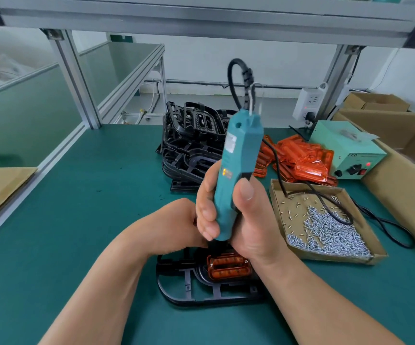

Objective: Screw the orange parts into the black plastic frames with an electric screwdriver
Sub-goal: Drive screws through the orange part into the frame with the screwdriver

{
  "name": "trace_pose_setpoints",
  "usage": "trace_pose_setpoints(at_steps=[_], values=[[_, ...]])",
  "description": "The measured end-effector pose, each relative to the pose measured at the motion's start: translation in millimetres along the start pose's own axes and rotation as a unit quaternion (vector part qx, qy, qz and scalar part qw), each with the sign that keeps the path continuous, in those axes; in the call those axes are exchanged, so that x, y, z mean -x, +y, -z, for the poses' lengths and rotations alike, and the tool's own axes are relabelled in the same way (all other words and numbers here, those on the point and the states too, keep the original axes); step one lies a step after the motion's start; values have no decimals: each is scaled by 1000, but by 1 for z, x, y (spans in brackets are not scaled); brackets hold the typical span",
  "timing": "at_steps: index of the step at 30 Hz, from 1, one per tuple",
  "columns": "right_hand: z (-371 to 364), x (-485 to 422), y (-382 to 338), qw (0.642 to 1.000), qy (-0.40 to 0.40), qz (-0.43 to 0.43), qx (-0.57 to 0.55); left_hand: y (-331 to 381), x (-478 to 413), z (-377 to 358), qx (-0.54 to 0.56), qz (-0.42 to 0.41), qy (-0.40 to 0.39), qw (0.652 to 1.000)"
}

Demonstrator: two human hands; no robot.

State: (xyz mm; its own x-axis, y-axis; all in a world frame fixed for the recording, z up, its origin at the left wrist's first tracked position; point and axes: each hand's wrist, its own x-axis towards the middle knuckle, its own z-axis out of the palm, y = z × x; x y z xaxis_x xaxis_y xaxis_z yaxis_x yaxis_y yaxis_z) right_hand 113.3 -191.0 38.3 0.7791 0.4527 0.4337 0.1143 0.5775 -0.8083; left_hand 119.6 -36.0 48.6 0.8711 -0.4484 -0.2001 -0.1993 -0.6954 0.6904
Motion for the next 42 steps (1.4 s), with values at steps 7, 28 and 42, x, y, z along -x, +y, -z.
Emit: trace_pose_setpoints(at_steps=[7, 28, 42], values=[[-7, -2, 5, 996, -52, -25, 73, 16, 8, 3, 64, -30, 26, 997], [-5, 0, 8, 998, -54, -19, 37, 8, 9, 0, 30, 1, 19, 999], [-1, -1, -1, 999, -27, 15, 32, 0, 4, -8, -7, -39, 32, 999]])
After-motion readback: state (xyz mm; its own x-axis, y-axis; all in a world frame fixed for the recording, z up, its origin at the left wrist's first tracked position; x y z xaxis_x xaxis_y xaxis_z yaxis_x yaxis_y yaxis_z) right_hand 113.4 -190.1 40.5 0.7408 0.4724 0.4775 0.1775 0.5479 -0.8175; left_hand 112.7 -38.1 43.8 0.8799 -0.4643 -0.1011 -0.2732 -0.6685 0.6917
